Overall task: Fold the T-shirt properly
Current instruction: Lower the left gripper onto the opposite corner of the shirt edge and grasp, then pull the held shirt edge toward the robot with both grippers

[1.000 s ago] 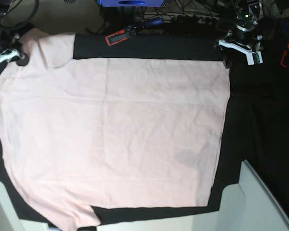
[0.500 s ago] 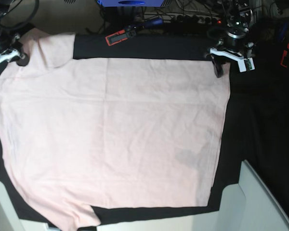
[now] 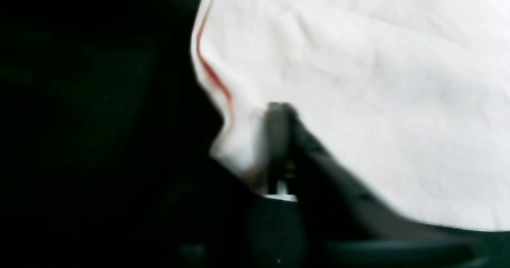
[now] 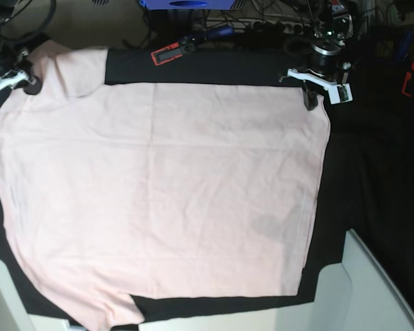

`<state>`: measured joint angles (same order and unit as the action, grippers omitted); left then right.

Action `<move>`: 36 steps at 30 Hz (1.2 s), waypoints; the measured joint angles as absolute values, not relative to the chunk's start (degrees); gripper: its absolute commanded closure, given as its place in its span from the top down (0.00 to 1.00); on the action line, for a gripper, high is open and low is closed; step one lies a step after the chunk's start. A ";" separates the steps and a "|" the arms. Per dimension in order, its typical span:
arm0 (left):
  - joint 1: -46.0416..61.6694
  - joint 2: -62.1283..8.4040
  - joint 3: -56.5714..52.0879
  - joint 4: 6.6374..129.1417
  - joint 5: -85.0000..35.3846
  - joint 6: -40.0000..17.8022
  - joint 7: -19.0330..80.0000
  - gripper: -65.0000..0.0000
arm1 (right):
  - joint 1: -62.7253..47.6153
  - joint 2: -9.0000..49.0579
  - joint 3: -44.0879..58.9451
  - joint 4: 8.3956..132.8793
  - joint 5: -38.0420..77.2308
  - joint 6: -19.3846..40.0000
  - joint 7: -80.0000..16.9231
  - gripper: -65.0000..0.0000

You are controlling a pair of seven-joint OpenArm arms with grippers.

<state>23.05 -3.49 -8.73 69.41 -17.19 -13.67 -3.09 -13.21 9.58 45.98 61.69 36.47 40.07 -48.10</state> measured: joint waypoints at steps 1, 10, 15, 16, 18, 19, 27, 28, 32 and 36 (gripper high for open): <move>23.05 -3.46 -8.73 69.38 -17.21 -13.80 -3.07 0.00 | -13.21 9.56 45.98 61.69 36.47 40.07 -48.10 0.00; 26.79 -3.36 -8.54 74.56 -16.71 -14.00 0.64 0.00 | -14.17 9.37 45.78 63.46 35.99 40.05 -48.77 0.00; 29.02 -3.36 -8.47 78.96 -16.34 -13.96 1.87 0.00 | -15.25 9.23 45.60 67.57 35.09 39.83 -54.28 0.00; 29.36 -3.33 -8.47 79.92 -16.36 -13.98 1.87 0.00 | -15.27 9.21 45.58 68.60 34.70 39.81 -55.57 0.00; 30.15 -3.36 -8.47 81.60 -16.38 -14.00 1.72 0.00 | -15.33 9.17 45.60 70.35 34.68 39.83 -57.21 0.00; 30.65 -3.36 -8.47 82.46 -16.36 -13.98 1.76 0.00 | -15.40 9.15 45.63 71.18 34.70 39.83 -57.74 0.00; 34.04 -2.94 -12.47 89.03 -16.34 -14.20 1.93 0.00 | -15.57 9.10 45.76 75.55 34.52 39.83 -62.46 0.00; 34.50 -2.92 -12.86 89.49 -16.36 -14.24 1.91 0.00 | -15.62 9.08 45.76 76.47 34.54 39.86 -63.11 0.00; 34.92 -2.90 -13.96 89.86 -16.38 -14.24 1.93 0.00 | -15.40 9.23 45.76 79.85 34.74 39.86 -65.98 0.00; 34.79 -2.90 -14.00 89.91 -16.36 -14.28 1.93 0.00 | -13.74 10.31 45.76 80.31 34.57 39.86 -68.58 0.00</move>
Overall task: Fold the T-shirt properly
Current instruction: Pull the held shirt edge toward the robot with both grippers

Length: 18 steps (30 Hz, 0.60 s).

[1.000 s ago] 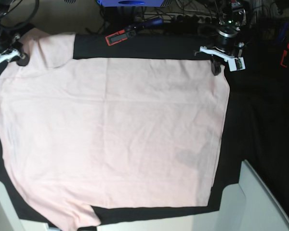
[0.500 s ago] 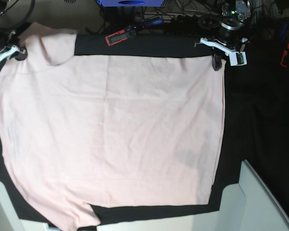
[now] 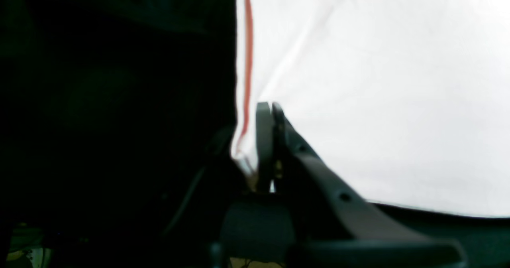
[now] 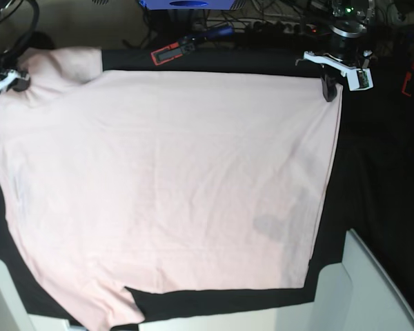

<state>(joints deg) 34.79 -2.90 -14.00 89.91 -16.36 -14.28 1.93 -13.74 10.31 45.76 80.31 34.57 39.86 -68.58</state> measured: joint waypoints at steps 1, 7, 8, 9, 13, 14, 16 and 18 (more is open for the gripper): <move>34.79 -2.83 -13.98 90.28 -16.36 -14.22 2.15 0.00 | -13.45 10.41 45.76 80.51 34.74 39.86 -68.49 0.00; 34.30 -2.50 -14.00 91.53 -16.38 -14.22 2.11 0.00 | -11.42 11.11 45.60 80.44 34.54 39.88 -68.88 0.00; 34.09 -2.17 -14.04 91.53 -16.38 -14.22 2.11 0.00 | -10.90 11.20 45.60 80.44 34.52 39.86 -69.45 0.00; 33.76 -1.72 -14.11 91.53 -16.36 -14.20 2.17 0.00 | -10.26 11.18 45.60 80.44 34.52 39.86 -70.26 0.00; 31.70 -0.89 -14.26 91.94 -16.36 -14.20 7.62 0.00 | -8.08 11.20 45.56 80.44 34.57 39.88 -71.09 0.00; 30.89 -0.36 -14.59 92.29 -16.34 -14.04 10.04 0.00 | -7.79 11.40 45.50 80.44 34.54 39.88 -71.13 0.00; 29.47 0.30 -14.59 92.42 -16.38 -13.85 11.57 0.00 | -7.25 12.14 45.47 80.27 34.54 39.88 -71.48 0.00; 27.97 0.47 -14.50 92.55 -16.43 -14.20 11.81 0.00 | -6.37 13.04 45.50 79.53 34.59 38.52 -71.46 0.00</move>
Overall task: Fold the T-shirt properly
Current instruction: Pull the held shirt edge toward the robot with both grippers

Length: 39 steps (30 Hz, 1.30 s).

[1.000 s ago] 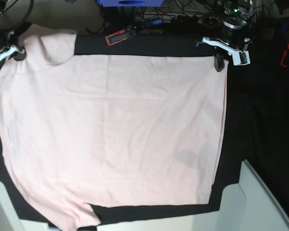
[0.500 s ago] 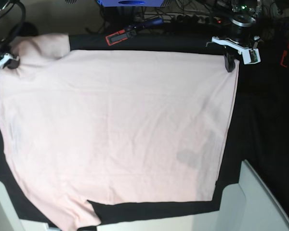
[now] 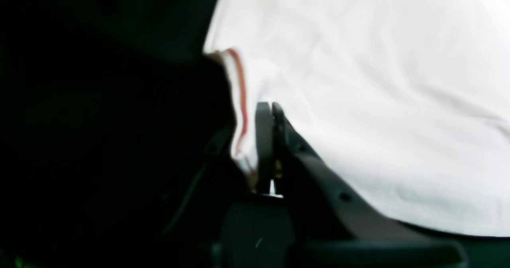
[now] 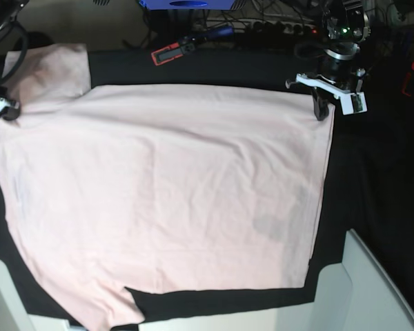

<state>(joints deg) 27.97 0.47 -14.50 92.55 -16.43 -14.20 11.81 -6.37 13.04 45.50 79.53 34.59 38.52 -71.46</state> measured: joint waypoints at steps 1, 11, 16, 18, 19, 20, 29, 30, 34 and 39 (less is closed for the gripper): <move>27.33 0.43 -14.31 92.58 -16.40 -14.17 11.81 0.00 | -5.78 13.34 45.50 78.91 34.54 38.02 -71.46 0.00; 22.96 0.86 -14.48 92.79 -16.40 -14.20 16.71 0.00 | -1.10 15.64 45.45 73.32 34.68 37.52 -71.33 0.00; 25.74 2.24 -14.50 100.57 -16.49 -14.15 16.93 0.00 | -1.32 15.86 45.45 72.47 34.54 37.50 -71.53 0.00; 27.59 2.39 -14.52 103.31 -16.53 -14.20 16.88 0.00 | -2.02 15.79 45.45 72.64 34.83 37.50 -73.28 0.00; 28.71 2.39 -14.59 104.42 -16.40 -14.17 16.97 0.00 | -2.66 15.64 45.45 72.71 34.79 37.50 -74.28 0.00; 29.58 2.39 -14.59 105.10 -16.36 -14.17 16.95 0.00 | -3.22 15.51 45.45 72.71 34.68 37.47 -74.70 0.00; 33.98 2.39 -14.59 105.69 -16.36 -14.17 17.04 0.00 | -10.11 14.02 45.87 80.42 35.22 37.47 -76.31 0.00; 34.04 2.39 -14.59 105.69 -16.36 -14.17 17.08 0.00 | -10.39 13.63 45.87 80.88 35.29 37.50 -76.42 0.00; 34.35 2.39 -14.59 106.96 -16.34 -14.20 17.15 0.00 | -10.70 11.97 45.52 82.83 34.79 37.50 -76.86 0.00; 36.51 2.37 -14.61 110.98 -16.49 -14.20 16.97 0.00 | -11.68 12.97 45.50 86.52 35.51 37.47 -76.73 0.00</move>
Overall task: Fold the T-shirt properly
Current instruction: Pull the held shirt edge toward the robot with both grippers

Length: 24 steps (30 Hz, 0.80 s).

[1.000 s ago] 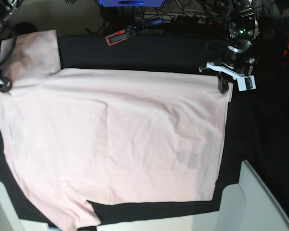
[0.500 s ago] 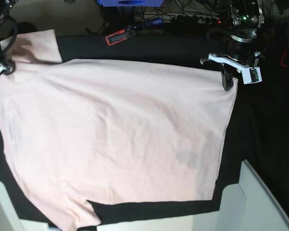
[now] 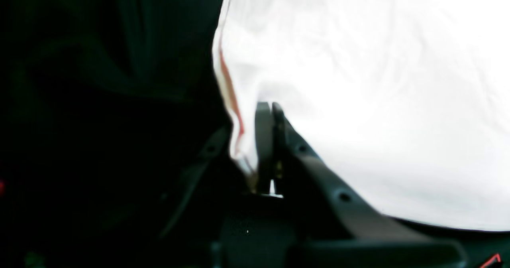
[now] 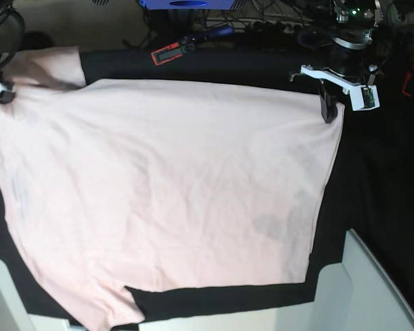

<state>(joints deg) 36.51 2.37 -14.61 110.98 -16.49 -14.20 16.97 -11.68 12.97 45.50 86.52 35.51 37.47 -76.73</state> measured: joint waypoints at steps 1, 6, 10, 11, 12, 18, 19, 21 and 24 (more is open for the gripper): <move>36.47 2.37 -14.61 110.96 -16.49 -14.20 16.97 0.00 | -11.60 12.93 45.50 86.52 35.14 37.47 -76.88 0.00; 36.07 2.42 -14.61 110.96 -16.51 -14.20 16.95 0.00 | -9.82 12.75 45.50 86.11 34.96 34.00 -77.10 0.00; 34.52 2.63 -14.98 110.72 -16.56 -13.08 17.17 0.00 | -8.23 12.78 45.43 86.08 34.98 32.95 -77.14 0.00; 34.20 2.83 -15.59 110.72 -16.58 -12.03 17.06 0.00 | -7.86 13.08 44.73 86.06 34.89 32.91 -77.28 0.00; 33.87 3.20 -16.36 110.74 -16.56 -11.73 17.02 0.00 | -7.64 13.87 43.03 85.97 34.59 32.91 -77.49 0.00; 30.79 4.45 -18.50 109.71 -16.58 -10.96 17.12 0.00 | -3.42 14.20 40.14 80.66 35.38 28.34 -76.97 0.00; 30.46 4.47 -18.48 109.38 -16.58 -10.96 17.15 0.00 | -3.05 14.22 40.16 80.05 35.09 27.94 -77.06 0.00; 29.82 4.49 -18.50 107.85 -16.60 -10.90 16.99 0.00 | -1.87 14.24 40.14 79.09 34.52 27.79 -77.19 0.00; 29.34 4.73 -18.35 105.25 -16.56 -10.74 17.19 0.00 | -0.21 15.29 39.81 77.62 34.94 27.81 -77.01 0.00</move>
<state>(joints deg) 29.34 4.73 -18.35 105.25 -16.56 -10.74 17.19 -0.21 15.29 39.81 77.62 34.94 27.81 -77.01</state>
